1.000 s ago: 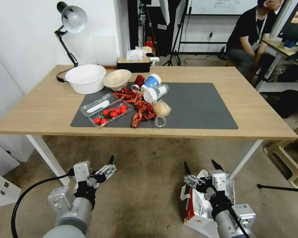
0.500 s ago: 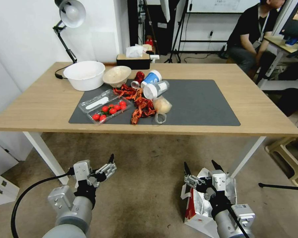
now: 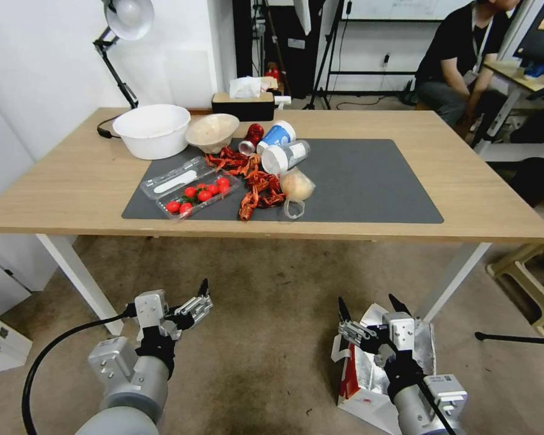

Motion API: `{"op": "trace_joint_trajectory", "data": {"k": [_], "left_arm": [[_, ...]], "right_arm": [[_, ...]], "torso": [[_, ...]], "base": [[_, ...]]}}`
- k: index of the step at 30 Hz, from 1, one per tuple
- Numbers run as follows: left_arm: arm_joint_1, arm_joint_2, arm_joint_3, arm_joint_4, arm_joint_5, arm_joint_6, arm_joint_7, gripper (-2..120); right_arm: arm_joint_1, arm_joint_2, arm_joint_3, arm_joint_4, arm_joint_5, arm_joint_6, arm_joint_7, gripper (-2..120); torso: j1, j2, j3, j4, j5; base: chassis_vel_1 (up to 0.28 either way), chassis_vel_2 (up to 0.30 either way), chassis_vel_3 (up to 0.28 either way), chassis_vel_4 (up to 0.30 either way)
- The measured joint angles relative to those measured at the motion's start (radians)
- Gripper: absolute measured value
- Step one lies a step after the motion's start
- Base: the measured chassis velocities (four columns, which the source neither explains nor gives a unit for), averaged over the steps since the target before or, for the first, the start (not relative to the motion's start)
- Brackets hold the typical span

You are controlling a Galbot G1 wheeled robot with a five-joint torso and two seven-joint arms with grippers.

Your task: Pick up the food delivery bag from the floor and place it on the table.

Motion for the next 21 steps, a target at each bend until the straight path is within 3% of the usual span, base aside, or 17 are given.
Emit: {"op": "trace_joint_trajectory", "data": {"k": [21], "left_arm": [[0.001,0.007,0.004,0.017,0.03,-0.026,0.016,100]], "right_arm": [[-0.007,0.002,0.004,-0.009,-0.001,0.009,-0.005,100]], "torso": [[-0.022,-0.054,-0.032,-0.0001,0.0]], "base": [[0.0,0.0,0.0,0.0]]}}
